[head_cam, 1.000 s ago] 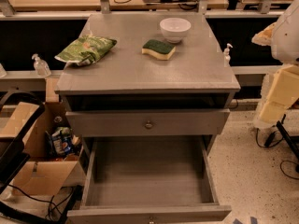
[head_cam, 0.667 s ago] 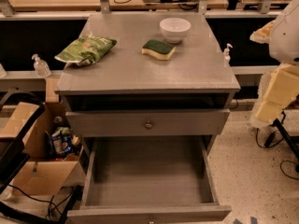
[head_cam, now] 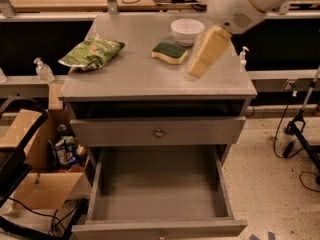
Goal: Place green jalapeno chip bag into middle drawer
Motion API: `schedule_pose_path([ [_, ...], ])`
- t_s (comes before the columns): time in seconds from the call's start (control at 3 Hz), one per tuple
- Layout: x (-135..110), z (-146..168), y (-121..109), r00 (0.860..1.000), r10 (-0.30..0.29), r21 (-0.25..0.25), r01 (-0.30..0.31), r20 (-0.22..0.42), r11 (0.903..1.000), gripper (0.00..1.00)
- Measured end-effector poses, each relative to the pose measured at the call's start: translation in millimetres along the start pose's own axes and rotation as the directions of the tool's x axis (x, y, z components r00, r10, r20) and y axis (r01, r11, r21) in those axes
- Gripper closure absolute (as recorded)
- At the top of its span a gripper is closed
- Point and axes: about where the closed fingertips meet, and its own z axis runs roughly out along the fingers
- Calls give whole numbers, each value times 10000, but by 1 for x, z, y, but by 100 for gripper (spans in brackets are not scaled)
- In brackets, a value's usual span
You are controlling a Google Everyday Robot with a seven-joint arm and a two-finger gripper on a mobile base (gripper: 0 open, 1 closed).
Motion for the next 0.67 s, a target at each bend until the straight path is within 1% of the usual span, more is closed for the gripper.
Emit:
schedule_pose_path([
  [0.33, -38, 37, -27, 9862, -642, 54, 642, 1523, 9979, 0],
  [0.67, -38, 40, -30, 9848, -674, 59, 673, 1601, 9977, 0],
])
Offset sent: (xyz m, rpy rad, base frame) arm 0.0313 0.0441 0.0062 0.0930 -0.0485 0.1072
